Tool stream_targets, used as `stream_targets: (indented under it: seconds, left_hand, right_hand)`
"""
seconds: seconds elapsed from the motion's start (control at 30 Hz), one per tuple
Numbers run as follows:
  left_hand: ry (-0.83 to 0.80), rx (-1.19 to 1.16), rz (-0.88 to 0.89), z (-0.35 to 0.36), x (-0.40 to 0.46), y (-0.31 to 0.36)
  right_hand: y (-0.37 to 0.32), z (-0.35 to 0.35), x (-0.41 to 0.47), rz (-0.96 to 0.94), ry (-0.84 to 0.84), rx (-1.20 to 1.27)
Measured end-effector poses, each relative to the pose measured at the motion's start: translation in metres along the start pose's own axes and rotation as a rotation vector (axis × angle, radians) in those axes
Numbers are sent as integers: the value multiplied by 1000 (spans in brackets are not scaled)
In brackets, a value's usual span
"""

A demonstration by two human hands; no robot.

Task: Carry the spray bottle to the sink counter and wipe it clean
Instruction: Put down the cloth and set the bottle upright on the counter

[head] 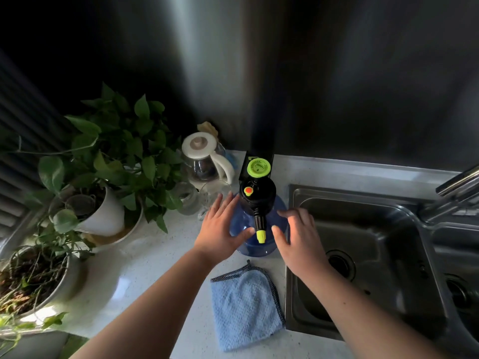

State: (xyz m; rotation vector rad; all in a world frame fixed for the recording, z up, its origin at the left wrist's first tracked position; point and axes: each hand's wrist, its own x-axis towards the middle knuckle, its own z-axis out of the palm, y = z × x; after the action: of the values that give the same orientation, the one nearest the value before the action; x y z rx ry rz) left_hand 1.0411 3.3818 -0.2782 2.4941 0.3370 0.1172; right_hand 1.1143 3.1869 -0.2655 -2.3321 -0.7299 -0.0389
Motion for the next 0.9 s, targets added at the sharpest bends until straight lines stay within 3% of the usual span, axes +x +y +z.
stream_targets:
  seconds: [0.1,0.23,0.53,0.9]
  left_hand:
    - [62,-96,-9,-6,0,-2]
    - [57,-140,19,-6,-1,-3]
    - [-77,-145,60,-18,11,-10]
    - [-80,-171,89,-16,10,-15]
  right_hand:
    - [3,-4,12,85,-73,87]
    - [8,-2,18,24,-229,176]
    - [4,10,9,65,-149,199]
    - [-3,12,8,101,-149,192]
